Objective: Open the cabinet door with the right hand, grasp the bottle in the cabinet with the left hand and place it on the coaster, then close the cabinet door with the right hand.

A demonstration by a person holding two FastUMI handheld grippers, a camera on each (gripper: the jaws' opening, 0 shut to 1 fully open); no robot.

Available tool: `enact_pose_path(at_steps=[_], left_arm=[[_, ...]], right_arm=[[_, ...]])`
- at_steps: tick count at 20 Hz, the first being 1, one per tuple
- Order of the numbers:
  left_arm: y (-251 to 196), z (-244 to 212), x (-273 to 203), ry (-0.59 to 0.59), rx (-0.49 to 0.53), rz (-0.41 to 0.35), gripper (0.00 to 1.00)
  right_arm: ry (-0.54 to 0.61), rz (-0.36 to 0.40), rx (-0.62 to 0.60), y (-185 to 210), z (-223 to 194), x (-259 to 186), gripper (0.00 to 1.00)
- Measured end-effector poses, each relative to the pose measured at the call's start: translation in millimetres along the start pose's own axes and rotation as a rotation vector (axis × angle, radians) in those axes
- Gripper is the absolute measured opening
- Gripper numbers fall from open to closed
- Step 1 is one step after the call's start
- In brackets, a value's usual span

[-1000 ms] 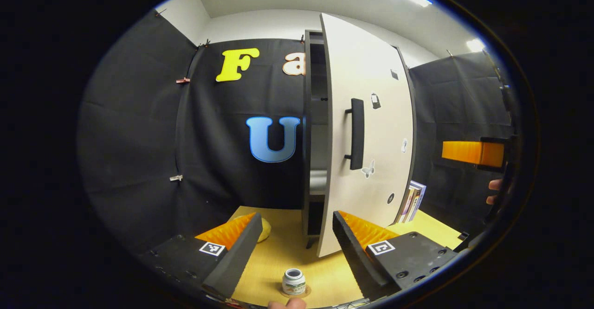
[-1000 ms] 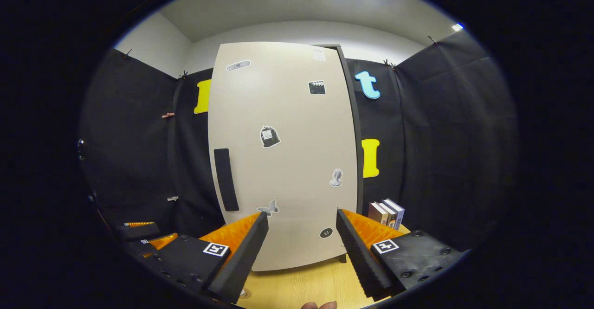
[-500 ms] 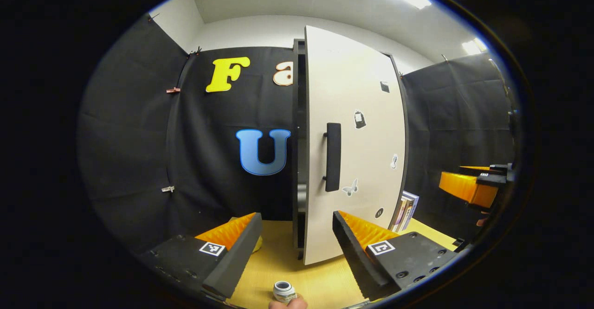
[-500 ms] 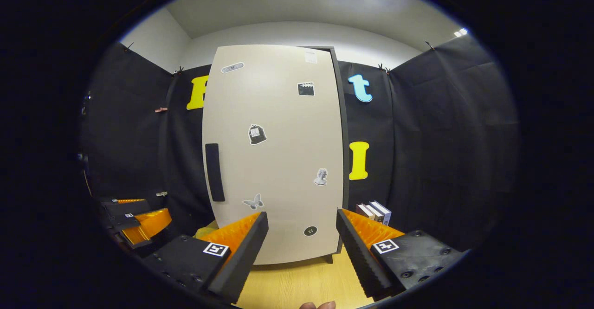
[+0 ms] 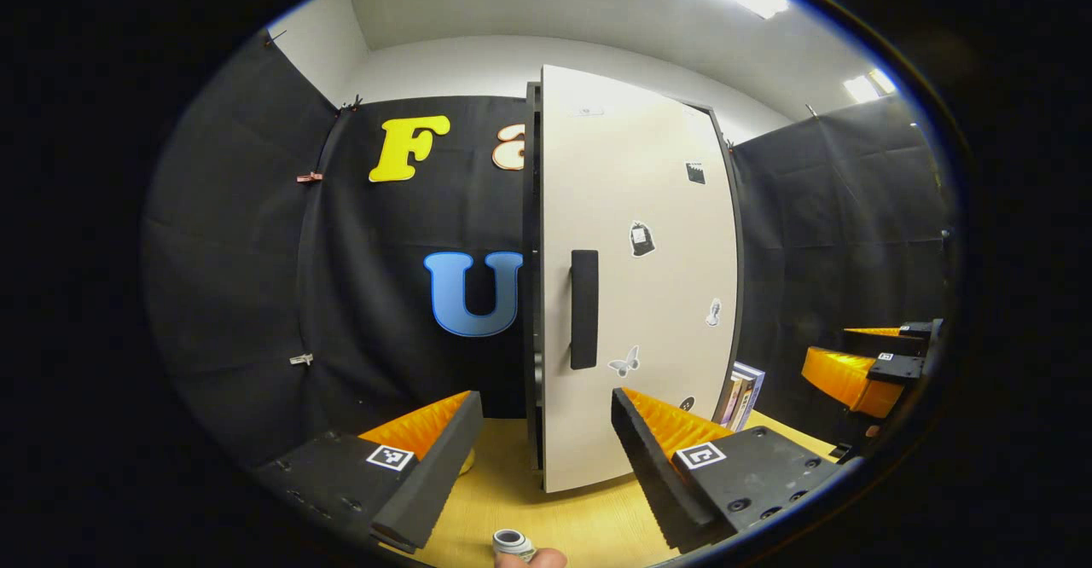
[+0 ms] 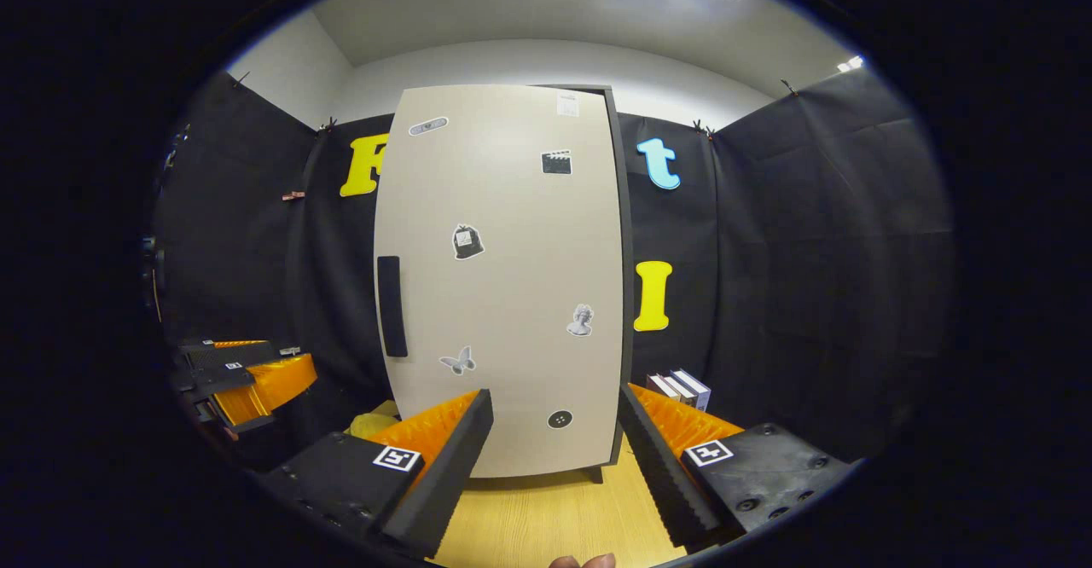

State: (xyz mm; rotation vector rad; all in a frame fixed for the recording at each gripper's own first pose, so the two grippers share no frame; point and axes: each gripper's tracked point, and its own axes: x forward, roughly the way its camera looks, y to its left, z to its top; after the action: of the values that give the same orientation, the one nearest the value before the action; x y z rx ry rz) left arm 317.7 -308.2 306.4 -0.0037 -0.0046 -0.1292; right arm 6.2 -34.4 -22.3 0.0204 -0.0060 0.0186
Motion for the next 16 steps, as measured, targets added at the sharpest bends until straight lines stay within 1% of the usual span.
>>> enact_pose_path(at_steps=[16], left_arm=[[-5.2,-4.9,4.5,0.018,-0.002,-0.01,0.95]], right_arm=[[-0.003,0.002,0.012,-5.9,1.6,5.6,0.96]])
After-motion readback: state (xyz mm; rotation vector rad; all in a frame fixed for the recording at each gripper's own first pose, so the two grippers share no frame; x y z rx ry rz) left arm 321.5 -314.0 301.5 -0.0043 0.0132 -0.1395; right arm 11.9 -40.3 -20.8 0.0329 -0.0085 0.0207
